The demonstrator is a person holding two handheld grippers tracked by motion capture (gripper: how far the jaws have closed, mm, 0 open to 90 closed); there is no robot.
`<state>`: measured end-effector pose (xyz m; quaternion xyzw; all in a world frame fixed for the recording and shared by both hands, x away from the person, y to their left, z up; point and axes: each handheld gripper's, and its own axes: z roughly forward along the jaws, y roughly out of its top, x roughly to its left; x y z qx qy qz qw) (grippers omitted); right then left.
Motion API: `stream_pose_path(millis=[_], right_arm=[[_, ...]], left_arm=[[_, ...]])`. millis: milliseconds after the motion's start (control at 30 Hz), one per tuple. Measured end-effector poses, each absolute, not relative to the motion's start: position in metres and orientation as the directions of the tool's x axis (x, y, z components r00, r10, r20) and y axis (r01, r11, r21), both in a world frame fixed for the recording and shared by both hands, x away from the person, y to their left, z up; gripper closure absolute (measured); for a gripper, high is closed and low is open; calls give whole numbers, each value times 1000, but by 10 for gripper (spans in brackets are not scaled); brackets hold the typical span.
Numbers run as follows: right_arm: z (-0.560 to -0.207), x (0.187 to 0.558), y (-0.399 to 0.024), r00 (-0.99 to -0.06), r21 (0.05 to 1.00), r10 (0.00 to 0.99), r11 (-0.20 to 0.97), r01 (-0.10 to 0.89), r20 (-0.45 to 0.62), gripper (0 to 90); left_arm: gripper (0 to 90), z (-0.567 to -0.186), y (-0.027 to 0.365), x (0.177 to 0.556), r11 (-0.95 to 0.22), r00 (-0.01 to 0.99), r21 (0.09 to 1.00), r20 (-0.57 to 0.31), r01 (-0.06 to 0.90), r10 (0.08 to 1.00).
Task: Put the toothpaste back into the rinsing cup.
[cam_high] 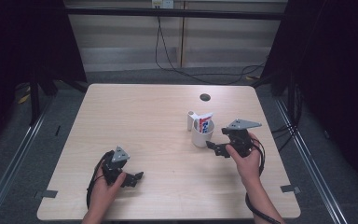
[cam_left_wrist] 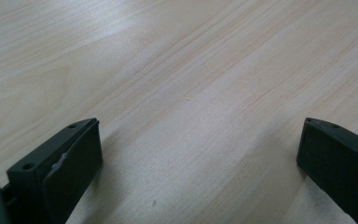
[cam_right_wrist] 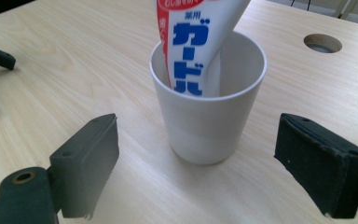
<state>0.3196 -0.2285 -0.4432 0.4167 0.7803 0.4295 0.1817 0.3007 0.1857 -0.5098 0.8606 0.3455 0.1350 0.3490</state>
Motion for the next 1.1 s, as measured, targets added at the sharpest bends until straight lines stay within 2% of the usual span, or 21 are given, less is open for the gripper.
stream_pose_path(millis=[667,1100], right_arm=[[-459,300,-238,-618,775,786,381,504,15,131],[-472,288,-246,-627,755,779,398,521,22,131]], left_arm=[[0,-510,186,301,-516,723,694,-9,502,691],[0,-510,186,301,-517,723,694,-8,501,690]])
